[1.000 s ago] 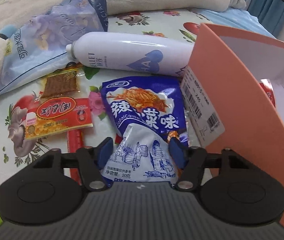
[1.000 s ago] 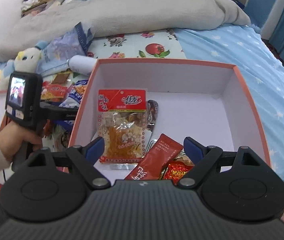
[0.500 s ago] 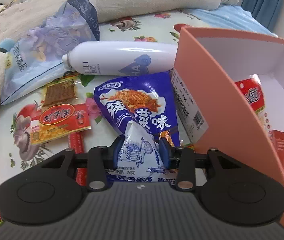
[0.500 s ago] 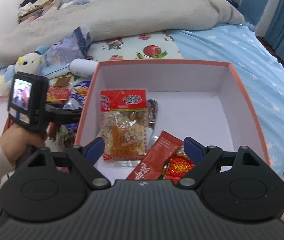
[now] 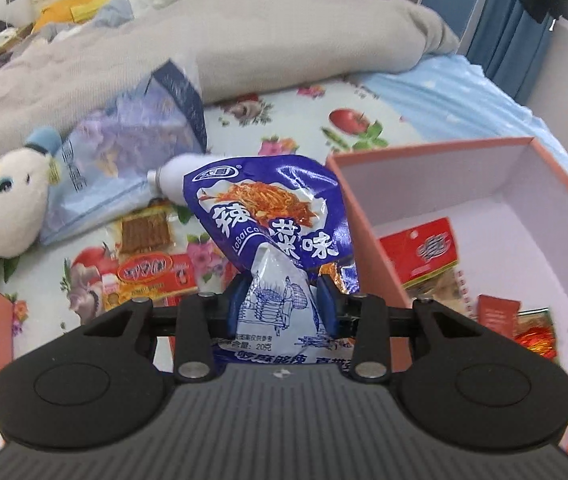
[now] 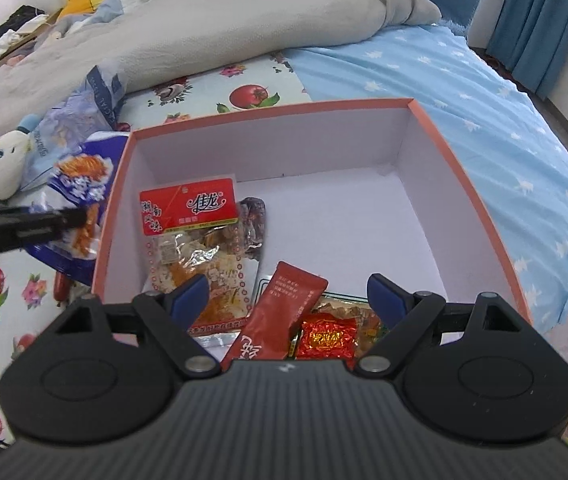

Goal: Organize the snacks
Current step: 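Carry the blue bag with the left tool over the deep box, then lower the blue bag into the box and open the left tool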

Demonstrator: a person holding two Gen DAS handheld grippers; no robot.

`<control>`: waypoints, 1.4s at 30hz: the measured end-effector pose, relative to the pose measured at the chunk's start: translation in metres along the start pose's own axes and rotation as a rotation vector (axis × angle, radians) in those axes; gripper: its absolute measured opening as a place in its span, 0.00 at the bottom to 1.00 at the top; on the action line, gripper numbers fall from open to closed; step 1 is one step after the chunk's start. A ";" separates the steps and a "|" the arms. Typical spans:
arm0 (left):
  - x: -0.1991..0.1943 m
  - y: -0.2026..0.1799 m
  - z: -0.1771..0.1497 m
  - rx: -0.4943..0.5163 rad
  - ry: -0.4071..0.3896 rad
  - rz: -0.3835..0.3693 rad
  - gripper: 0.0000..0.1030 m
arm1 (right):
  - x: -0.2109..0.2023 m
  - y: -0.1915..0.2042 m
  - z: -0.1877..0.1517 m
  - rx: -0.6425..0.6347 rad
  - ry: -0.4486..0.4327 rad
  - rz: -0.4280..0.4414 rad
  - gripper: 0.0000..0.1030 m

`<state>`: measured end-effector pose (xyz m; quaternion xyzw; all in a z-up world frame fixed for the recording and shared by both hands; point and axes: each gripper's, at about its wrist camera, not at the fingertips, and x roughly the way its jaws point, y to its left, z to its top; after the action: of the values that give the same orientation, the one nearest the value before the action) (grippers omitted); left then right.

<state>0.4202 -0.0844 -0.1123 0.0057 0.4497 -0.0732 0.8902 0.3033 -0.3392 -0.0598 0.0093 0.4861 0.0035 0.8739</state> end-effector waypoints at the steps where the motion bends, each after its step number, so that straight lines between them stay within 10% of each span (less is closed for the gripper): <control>1: -0.008 0.000 0.003 -0.005 -0.010 -0.012 0.42 | 0.000 0.000 0.000 0.001 -0.005 -0.005 0.85; 19: -0.027 -0.066 0.015 0.011 0.000 -0.231 0.44 | 0.006 -0.034 -0.001 0.090 -0.027 -0.084 0.85; 25: -0.016 -0.077 0.009 0.024 0.036 -0.241 0.61 | 0.008 -0.048 -0.004 0.109 -0.018 -0.103 0.85; 42: -0.086 -0.035 -0.015 -0.049 -0.073 -0.164 0.61 | -0.019 -0.022 -0.019 0.038 -0.079 0.004 0.85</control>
<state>0.3532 -0.1072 -0.0505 -0.0558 0.4177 -0.1351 0.8967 0.2776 -0.3615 -0.0543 0.0269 0.4510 -0.0045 0.8921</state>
